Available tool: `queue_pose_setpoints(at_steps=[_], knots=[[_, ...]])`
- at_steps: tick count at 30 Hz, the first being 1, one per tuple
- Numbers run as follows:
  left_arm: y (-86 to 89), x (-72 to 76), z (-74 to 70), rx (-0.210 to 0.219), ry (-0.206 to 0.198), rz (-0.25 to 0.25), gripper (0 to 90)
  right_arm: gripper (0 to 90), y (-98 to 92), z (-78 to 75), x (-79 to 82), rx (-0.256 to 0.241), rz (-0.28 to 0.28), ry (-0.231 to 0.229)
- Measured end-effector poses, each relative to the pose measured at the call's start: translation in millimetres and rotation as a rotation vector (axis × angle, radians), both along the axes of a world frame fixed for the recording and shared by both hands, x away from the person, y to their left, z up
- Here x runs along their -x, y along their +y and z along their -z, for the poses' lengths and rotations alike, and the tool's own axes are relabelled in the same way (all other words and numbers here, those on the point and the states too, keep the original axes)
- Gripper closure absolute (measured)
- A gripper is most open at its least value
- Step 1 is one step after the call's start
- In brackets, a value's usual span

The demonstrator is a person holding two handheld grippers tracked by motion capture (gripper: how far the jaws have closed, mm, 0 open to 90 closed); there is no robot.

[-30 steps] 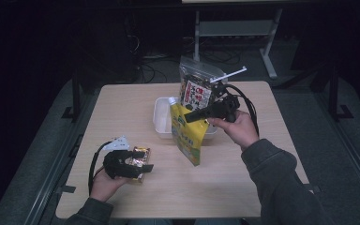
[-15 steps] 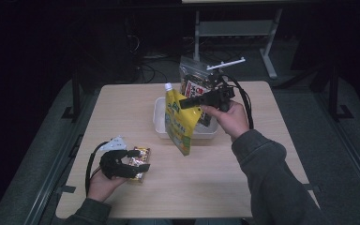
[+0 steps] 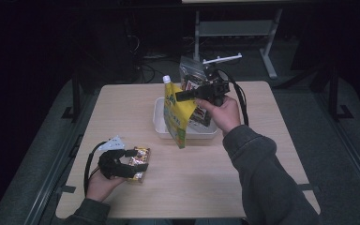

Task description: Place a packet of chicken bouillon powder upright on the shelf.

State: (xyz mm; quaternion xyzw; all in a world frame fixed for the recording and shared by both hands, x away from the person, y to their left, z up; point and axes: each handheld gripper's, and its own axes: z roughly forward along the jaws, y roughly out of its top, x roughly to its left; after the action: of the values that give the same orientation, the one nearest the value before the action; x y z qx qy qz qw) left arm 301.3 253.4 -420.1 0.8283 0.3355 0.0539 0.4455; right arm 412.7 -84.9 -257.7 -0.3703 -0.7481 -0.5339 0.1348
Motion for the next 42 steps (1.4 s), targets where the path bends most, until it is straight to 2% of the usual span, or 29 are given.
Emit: queue_pose_setpoints(at_steps=[8, 19, 30, 42], knots=[[2.1, -0.3, -0.3, -0.003, -0.002, -0.004, 20.2, 89.6, 10.9, 0.5, -5.4, 0.013, 0.033, -0.002], [2.8, -1.1, 1.4, -0.01, 0.003, -0.009, 19.9, 89.5, 19.8, -3.3, -14.0, -0.013, 0.095, -0.015], [6.6, -2.2, 1.5, -0.009, 0.002, -0.015, 19.9, 89.5, 37.1, -3.0, -28.2, -0.01, 0.152, -0.022], [9.0, -2.9, 2.5, -0.01, 0.005, -0.023, 19.8, 89.5, 51.5, 5.3, -41.5, -0.017, 0.225, -0.023]])
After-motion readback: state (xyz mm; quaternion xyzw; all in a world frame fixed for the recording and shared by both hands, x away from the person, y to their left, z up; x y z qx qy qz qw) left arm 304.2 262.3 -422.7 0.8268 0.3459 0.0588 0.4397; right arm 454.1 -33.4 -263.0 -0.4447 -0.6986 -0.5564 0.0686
